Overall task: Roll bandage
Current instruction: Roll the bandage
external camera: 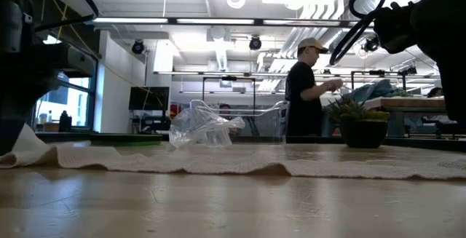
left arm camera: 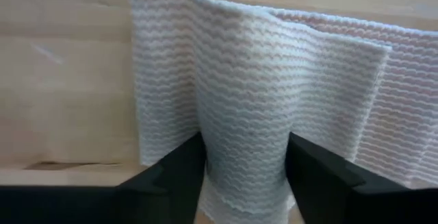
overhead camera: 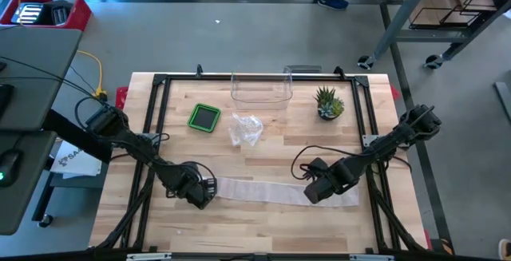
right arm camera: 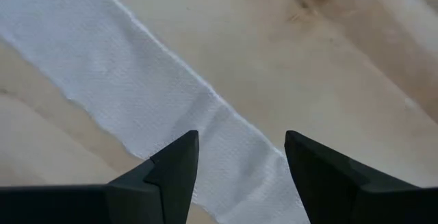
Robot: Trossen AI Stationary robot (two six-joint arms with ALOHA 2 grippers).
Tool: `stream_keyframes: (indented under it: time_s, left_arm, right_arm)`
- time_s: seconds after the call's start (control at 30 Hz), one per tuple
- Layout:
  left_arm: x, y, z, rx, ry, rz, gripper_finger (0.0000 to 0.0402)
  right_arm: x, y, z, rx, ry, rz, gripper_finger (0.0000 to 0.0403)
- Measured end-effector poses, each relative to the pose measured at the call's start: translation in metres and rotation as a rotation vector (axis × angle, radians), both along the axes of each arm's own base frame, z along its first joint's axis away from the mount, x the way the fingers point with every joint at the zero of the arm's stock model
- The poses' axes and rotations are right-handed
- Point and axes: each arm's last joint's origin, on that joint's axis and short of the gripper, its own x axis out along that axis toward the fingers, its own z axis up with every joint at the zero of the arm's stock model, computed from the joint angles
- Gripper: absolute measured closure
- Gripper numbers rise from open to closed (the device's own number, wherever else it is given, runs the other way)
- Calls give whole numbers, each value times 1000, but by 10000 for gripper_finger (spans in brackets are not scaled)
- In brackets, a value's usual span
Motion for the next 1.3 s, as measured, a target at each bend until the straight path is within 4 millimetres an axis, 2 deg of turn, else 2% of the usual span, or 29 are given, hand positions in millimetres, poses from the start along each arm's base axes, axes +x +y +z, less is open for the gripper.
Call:
stream_keyframes:
  time_s: [0.13,0.23,0.27,0.33,0.43,0.5,0.7,0.8,0.93,1.3]
  left_arm:
    - [-4,-2,4,3,-4,-22,296]
    - [-6,-4,5,19,-31,-23,366]
    - [-5,-5,6,23,-49,-24,370]
    - [-4,-6,6,23,-64,-25,370]
    - [-4,-6,6,23,-61,-25,368]
    - [-4,-6,6,23,-59,-26,368]
    - [-4,-6,6,26,-65,-52,368]
    - [-4,-6,6,26,-66,-59,368]
    - [-4,-6,6,22,-64,-54,366]
    - [-6,-9,7,1,-50,-71,366]
  right_arm:
    - [3,3,1,41,-23,3,191]
    - [8,8,5,85,-112,16,201]
    - [12,10,6,102,-155,15,212]
    - [21,15,10,138,-261,13,252]
    - [42,15,15,182,-443,-5,359]
    - [58,11,10,191,-515,-20,386]
    - [97,-2,-25,299,-561,-40,399]
    - [108,-6,-40,324,-565,-64,402]
    - [110,-9,-56,318,-518,-115,402]
    - [107,-9,-69,312,-433,-152,403]
